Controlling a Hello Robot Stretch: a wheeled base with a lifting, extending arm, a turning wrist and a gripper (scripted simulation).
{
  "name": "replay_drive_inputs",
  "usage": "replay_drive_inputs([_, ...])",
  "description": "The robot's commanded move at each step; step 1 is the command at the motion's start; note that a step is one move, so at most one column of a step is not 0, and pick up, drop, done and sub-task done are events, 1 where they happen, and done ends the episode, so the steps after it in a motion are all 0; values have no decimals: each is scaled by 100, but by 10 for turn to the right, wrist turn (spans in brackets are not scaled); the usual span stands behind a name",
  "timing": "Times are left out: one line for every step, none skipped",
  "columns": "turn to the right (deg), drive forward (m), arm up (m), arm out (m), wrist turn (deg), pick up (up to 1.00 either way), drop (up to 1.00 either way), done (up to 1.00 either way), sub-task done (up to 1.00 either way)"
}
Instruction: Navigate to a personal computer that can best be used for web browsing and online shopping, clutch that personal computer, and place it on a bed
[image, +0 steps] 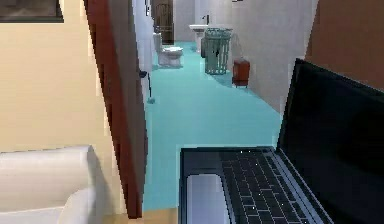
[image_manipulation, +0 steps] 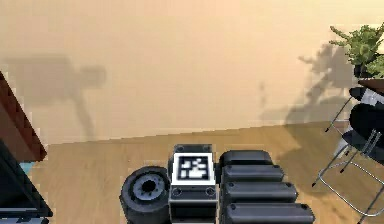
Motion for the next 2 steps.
replay_drive_inputs([0,100,0,0,0,0,0,0,0])
replay_drive_inputs([0,100,0,0,0,0,0,0,0])
